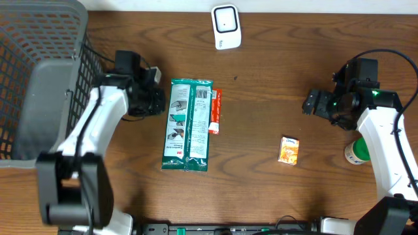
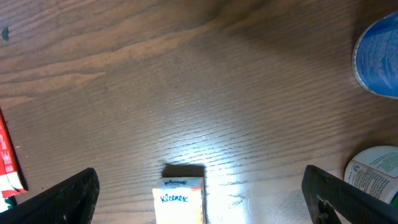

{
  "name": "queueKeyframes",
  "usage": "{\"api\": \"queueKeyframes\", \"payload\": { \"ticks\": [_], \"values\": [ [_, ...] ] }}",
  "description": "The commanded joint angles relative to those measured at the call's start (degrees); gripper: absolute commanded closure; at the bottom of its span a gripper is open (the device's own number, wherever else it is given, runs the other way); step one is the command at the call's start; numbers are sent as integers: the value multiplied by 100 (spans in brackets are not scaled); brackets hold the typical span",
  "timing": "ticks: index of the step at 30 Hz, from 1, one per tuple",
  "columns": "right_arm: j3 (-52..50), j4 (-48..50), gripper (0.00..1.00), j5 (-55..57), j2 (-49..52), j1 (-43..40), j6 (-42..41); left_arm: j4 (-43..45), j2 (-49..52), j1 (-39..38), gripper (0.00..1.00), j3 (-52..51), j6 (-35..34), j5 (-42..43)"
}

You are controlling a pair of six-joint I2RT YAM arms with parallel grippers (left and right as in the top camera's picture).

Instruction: Scan the item barcode

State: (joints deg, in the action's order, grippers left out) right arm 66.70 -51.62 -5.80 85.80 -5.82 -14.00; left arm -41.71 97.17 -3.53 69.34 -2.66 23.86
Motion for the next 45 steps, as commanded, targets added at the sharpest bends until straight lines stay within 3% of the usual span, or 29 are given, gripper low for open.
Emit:
{"api": "queueKeyframes", "payload": {
  "ticks": [1,12,22,26,28,31,34,45],
  "values": [
    [122,-2,1,-24,-105,24,-28,-129,-72,-2,93,-17,-63,-50],
    [122,-2,1,-24,-105,24,-31,-214,-50,-7,83,-175,-55,-50],
    [122,-4,1,-24,-105,24,-31,-155,-50,-7,83,-175,-61,-50],
    [122,-4,1,-24,-105,24,-31,-98,-50,-7,77,-175,-61,-50],
    [122,-4,1,-24,-105,24,-28,-48,-48,-9,64,-175,-63,-50],
    [122,-2,1,-24,-105,24,-31,-79,-50,-9,57,-175,-63,-50],
    [122,-2,1,-24,-105,24,-31,-254,-48,-7,41,-175,-57,-52],
    [122,26,1,-85,-105,24,-138,-422,-48,-13,37,-363,22,-48]
  ]
}}
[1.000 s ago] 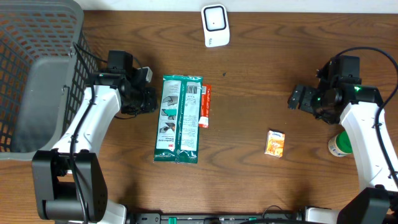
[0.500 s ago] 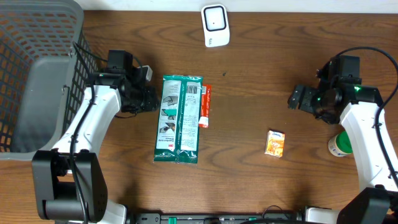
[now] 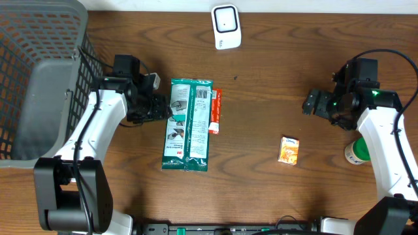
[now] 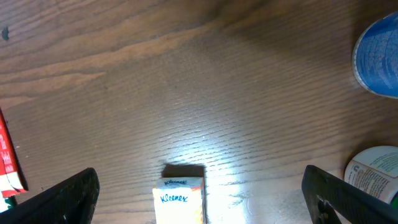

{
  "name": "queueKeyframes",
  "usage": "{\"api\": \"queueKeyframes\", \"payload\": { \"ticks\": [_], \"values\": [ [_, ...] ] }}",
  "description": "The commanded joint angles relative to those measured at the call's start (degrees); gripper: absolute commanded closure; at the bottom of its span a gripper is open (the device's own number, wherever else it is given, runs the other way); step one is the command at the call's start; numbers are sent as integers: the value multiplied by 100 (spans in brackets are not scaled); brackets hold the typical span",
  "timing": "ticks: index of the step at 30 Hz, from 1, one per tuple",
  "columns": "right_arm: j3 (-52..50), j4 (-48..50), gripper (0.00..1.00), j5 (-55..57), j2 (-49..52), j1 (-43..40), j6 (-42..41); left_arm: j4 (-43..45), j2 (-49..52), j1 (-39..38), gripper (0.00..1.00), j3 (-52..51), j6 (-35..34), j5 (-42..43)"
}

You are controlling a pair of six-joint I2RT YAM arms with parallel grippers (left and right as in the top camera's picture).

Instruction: Scan the item barcode

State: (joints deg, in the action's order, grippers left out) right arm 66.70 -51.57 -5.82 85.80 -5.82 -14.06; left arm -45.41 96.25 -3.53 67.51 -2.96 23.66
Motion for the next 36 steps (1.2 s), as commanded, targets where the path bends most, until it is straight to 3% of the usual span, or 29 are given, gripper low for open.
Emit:
{"api": "queueKeyframes", "payload": {
  "ticks": [1,10,11,13,19,24,30,36],
  "values": [
    [122,55,1,-164,-105,24,-282,-44,44,-13,33,-251,52,-31],
    [122,269,2,-1633,-105,24,-817,422,46,-13,32,-752,50,-26],
    [122,317,31,-1812,-105,24,-815,424,46,-13,32,-752,52,-28],
    [122,374,99,-2312,-105,72,-824,426,46,-13,32,-752,52,-26],
    [122,708,99,-2500,-87,1123,-826,623,46,-13,33,-752,-214,-26],
    [122,1458,99,-1530,92,2527,-1478,979,46,-13,48,-752,-601,-28],
    [122,2321,99,-509,638,3818,-1790,1040,46,-13,48,-752,-595,-33],
    [122,3198,99,249,1515,4503,-1808,1040,48,-13,46,-752,-595,-33]
  ]
}}
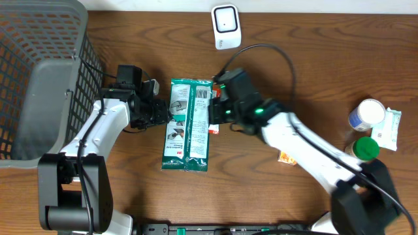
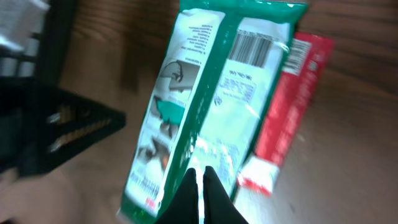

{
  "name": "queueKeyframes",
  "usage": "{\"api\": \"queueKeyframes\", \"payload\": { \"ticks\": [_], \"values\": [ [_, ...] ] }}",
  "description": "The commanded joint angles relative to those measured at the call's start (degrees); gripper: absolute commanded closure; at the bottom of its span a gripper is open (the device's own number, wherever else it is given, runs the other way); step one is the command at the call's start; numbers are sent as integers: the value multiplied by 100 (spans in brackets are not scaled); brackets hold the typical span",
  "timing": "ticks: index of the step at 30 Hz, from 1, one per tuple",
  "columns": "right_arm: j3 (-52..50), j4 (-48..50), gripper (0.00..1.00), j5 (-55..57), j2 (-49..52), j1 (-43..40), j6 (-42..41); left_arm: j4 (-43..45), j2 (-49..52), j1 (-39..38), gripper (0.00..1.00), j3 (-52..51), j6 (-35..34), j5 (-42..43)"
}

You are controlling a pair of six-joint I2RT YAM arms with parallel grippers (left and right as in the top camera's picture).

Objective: Scan the item barcode
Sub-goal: 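Bring the right gripper to the glove pack's right edge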

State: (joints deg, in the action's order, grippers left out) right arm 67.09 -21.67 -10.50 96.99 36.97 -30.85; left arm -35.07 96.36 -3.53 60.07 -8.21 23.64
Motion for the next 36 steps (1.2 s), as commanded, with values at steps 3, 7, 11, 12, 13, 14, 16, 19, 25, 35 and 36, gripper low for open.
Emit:
{"api": "queueKeyframes", "payload": {
  "ticks": [3,7,11,12,13,14,16,19,25,35,36],
  "values": [
    [83,570,99,1003,879,361,-129,7,37,-13,43,-9,-68,-31],
    [83,715,99,1075,1215,328,-129,7,37,-13,43,-9,-68,-31],
    [83,717,99,1491,1386,258,-129,9,37,-13,44,-9,-68,-31],
    [83,715,99,1589,1436,254,-129,9,37,-13,43,-9,-68,-31],
    [83,715,99,1652,1480,254,-129,9,37,-13,43,-9,-68,-33],
    [83,728,99,1665,1543,254,-131,9,37,-13,43,-9,-68,-31],
    [83,787,99,1641,1687,256,-133,9,37,-13,43,-9,-68,-31],
    [83,896,99,1624,1875,264,-133,42,37,-13,43,-9,-70,-31],
    [83,754,99,1694,1915,225,-127,63,37,-13,43,-9,-68,-31],
    [83,809,99,1200,1550,120,-153,70,133,-13,43,-9,-66,-31],
    [83,772,99,1027,1550,120,-188,68,173,-13,43,-9,-66,-28]
  ]
}}
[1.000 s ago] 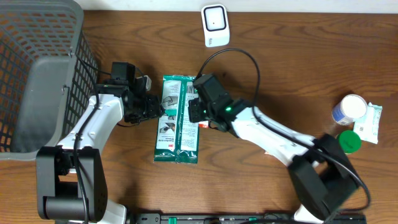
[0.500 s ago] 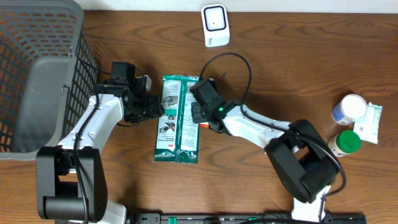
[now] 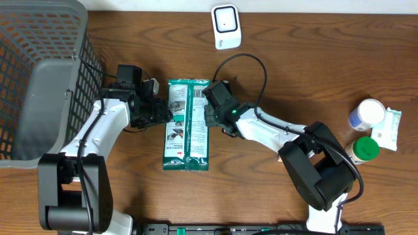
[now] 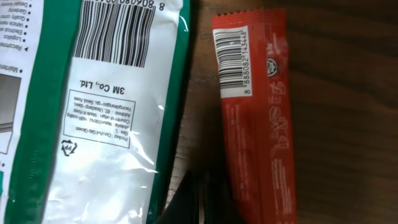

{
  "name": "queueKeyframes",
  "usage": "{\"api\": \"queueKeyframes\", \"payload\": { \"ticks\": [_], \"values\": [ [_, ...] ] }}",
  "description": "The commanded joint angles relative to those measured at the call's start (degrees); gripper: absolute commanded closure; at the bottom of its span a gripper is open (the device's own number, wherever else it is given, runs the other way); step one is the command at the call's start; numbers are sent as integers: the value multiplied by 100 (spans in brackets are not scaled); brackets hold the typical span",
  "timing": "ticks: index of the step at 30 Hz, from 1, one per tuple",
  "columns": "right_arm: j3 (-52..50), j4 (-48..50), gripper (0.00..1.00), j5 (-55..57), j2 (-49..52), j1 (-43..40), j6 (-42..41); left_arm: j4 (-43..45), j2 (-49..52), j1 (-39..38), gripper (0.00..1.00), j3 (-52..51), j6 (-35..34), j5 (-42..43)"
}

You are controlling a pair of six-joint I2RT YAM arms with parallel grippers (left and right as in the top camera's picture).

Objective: Scan the item barcode
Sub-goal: 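Bring the right gripper to the glove pack's right edge, then grasp the glove pack's right edge with the right gripper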

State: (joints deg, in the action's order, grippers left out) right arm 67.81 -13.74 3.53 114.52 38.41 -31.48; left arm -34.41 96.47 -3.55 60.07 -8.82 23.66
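A green and white 3M pack (image 3: 186, 124) lies flat on the table, its barcode (image 4: 118, 34) facing up at the far end. Right beside it lies a red wrapped bar (image 4: 255, 118) with its own barcode, mostly hidden under my right arm in the overhead view. My right gripper (image 4: 198, 200) is shut, with nothing in it. It is low over the narrow strip of table between the pack and the bar. My left gripper (image 3: 162, 113) sits at the pack's left edge, its fingers looking spread. The white scanner (image 3: 226, 27) stands at the table's far edge.
A grey mesh basket (image 3: 39, 72) fills the left side. At the far right stand a blue-lidded jar (image 3: 368, 113), a green-lidded bottle (image 3: 364, 149) and a white packet (image 3: 392, 125). The right arm's cable loops above the pack's far end.
My shut right gripper was above the pack's right half; it is now lower, in the gap between pack and red bar. The pack lies slightly further left. The left gripper has barely moved.
My right gripper was open at the right side over a small Kleenex pack for the first two moments. Meanwhile my left gripper came close to the green pack's left edge. Then the right gripper was shut above the pack, and it is now beside the red bar.
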Motion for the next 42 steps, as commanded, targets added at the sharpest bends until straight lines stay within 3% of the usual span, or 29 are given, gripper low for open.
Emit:
{"api": "queueKeyframes", "payload": {
  "ticks": [1,6,7,12,19,31,42],
  "values": [
    [11,-66,99,-647,-203,-20,-133,0,219,-11,43,-13,-4,-31],
    [11,-219,99,-1714,-201,11,-131,-4,452,-11,42,-72,197,-33],
    [11,-260,99,-1762,-203,13,-151,-4,503,-11,38,-72,216,-31],
    [11,-586,99,-1718,-201,26,-323,2,723,-11,32,-72,461,-33],
    [9,-645,99,-1611,-195,35,-321,271,839,-11,32,-72,831,-37],
    [9,-660,99,-1539,-190,68,-321,372,1086,-11,32,-74,833,-304],
    [9,-625,99,-1539,-190,68,-317,267,1377,-11,31,-74,844,1106]
  ]
}}
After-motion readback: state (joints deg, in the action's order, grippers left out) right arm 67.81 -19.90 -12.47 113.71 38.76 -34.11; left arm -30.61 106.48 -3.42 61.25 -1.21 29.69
